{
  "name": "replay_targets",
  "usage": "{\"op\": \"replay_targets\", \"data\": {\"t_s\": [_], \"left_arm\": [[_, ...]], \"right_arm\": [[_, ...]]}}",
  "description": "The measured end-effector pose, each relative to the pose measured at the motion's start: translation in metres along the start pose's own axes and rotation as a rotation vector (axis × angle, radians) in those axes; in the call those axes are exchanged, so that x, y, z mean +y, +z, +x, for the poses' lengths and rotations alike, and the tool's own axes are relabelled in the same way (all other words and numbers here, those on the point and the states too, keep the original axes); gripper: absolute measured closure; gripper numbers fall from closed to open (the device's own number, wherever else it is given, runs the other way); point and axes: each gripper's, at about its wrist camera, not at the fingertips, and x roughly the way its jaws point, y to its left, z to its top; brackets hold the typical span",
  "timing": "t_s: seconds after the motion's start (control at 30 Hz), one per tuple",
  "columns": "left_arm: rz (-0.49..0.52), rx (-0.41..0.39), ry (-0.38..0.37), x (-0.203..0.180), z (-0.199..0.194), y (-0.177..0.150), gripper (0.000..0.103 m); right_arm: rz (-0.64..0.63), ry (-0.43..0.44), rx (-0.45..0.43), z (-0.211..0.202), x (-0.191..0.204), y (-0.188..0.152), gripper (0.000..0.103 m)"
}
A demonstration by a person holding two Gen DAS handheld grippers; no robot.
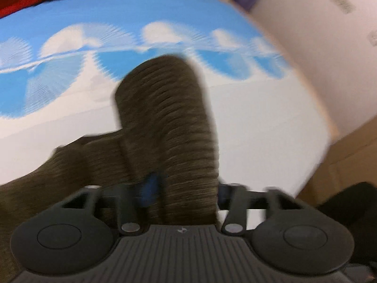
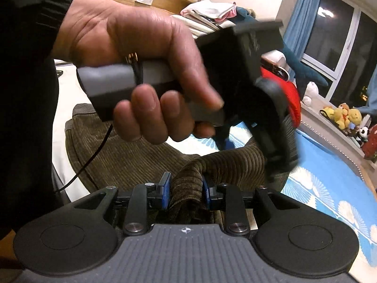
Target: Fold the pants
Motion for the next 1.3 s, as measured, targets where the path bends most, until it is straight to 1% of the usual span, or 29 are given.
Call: {"op": "replay_targets", "data": {"t_s": [0.03, 0.07, 0.1, 0.2, 0.3, 0.33, 0.37, 0.43, 0.5, 0.53, 0.6, 0.73, 0.87, 1.13, 1.2, 1.3], "left_arm": [[-0.004, 0.015, 0.024, 0.005, 0.004, -0.001, 0.081], [-0.009, 0.025, 0.036, 0.009, 0.005, -0.003, 0.083], [-0.002, 0.025, 0.051, 0.010, 0.006, -0.004, 0.084], [0.023, -0.001, 0.068, 0.013, -0.002, -0.009, 0.084], [0.013, -0.025, 0.076, 0.024, -0.015, -0.016, 0.084], [0.005, -0.031, 0.083, 0.031, -0.020, -0.019, 0.084], [-0.009, -0.039, 0.090, 0.037, -0.027, -0.021, 0.084], [-0.044, -0.058, 0.097, 0.053, -0.040, -0.025, 0.084], [-0.074, -0.076, 0.102, 0.069, -0.055, -0.031, 0.084], [-0.083, -0.086, 0.109, 0.078, -0.062, -0.035, 0.084], [-0.094, -0.096, 0.125, 0.090, -0.072, -0.041, 0.084], [-0.104, -0.102, 0.163, 0.109, -0.087, -0.056, 0.084], [-0.123, -0.108, 0.179, 0.124, -0.098, -0.066, 0.084], [-0.150, -0.132, 0.187, 0.141, -0.114, -0.078, 0.084], [-0.180, -0.158, 0.193, 0.153, -0.125, -0.082, 0.085], [-0.250, -0.199, 0.228, 0.180, -0.148, -0.093, 0.085]], "right_arm": [[0.000, 0.000, 0.004, -0.001, 0.001, 0.000, 0.074], [0.001, -0.002, 0.015, -0.003, 0.003, 0.000, 0.074], [0.003, 0.001, 0.029, -0.002, 0.001, 0.000, 0.073], [0.034, 0.021, 0.036, -0.002, -0.004, 0.003, 0.067], [0.158, 0.111, 0.015, 0.000, -0.020, 0.009, 0.060], [0.215, 0.149, 0.004, -0.001, -0.028, 0.011, 0.055], [0.273, 0.183, -0.008, -0.001, -0.038, 0.012, 0.055], [0.381, 0.226, -0.030, 0.000, -0.055, 0.014, 0.053], [0.487, 0.244, -0.040, 0.003, -0.072, 0.014, 0.051], [0.536, 0.244, -0.034, 0.006, -0.080, 0.013, 0.050], [0.593, 0.221, -0.007, 0.016, -0.089, 0.010, 0.050], [0.647, 0.179, 0.059, 0.041, -0.088, 0.005, 0.050], [0.651, 0.158, 0.101, 0.055, -0.079, 0.007, 0.050], [0.648, 0.134, 0.163, 0.075, -0.065, 0.010, 0.050], [0.648, 0.130, 0.173, 0.081, -0.062, 0.010, 0.050], [0.658, 0.114, 0.189, 0.090, -0.059, 0.011, 0.045]]}}
